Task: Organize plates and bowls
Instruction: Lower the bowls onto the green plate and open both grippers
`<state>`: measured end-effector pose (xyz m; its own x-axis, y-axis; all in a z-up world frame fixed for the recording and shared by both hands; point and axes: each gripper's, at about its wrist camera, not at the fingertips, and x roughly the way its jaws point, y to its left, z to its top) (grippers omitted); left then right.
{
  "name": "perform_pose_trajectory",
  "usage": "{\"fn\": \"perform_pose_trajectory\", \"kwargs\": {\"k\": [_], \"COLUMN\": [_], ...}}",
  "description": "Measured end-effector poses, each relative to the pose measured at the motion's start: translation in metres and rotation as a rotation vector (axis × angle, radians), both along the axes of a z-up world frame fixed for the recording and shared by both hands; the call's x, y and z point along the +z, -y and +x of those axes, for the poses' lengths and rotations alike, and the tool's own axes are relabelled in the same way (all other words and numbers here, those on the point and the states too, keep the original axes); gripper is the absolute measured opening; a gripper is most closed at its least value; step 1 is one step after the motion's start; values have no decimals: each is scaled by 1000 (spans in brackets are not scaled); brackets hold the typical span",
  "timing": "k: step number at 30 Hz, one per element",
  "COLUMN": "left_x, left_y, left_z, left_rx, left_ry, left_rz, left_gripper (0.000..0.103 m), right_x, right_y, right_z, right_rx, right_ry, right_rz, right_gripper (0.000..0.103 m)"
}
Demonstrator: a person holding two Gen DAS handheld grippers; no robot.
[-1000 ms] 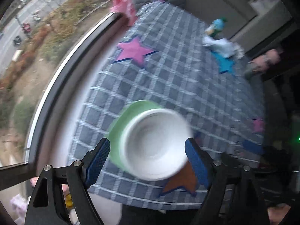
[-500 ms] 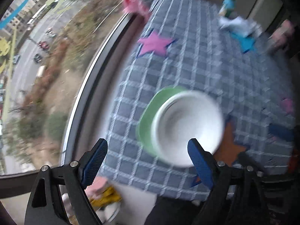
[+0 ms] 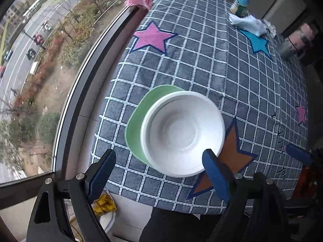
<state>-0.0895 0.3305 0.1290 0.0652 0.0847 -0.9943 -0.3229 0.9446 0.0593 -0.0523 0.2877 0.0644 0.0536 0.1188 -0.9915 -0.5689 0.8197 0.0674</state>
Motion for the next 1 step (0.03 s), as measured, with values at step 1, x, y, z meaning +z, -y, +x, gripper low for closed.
{"fn": "perform_pose_trajectory", "kwargs": {"k": [1], "left_x": [0], "left_y": [8], "left_z": [3], "left_rx": [-23], "left_ry": [0], "left_rz": [3], "left_gripper": [90], "right_x": [0], "right_y": [8], "right_z": [1], "right_rx": [-20], "right_ry": [-1], "right_rz": [-1], "right_gripper": [84]}}
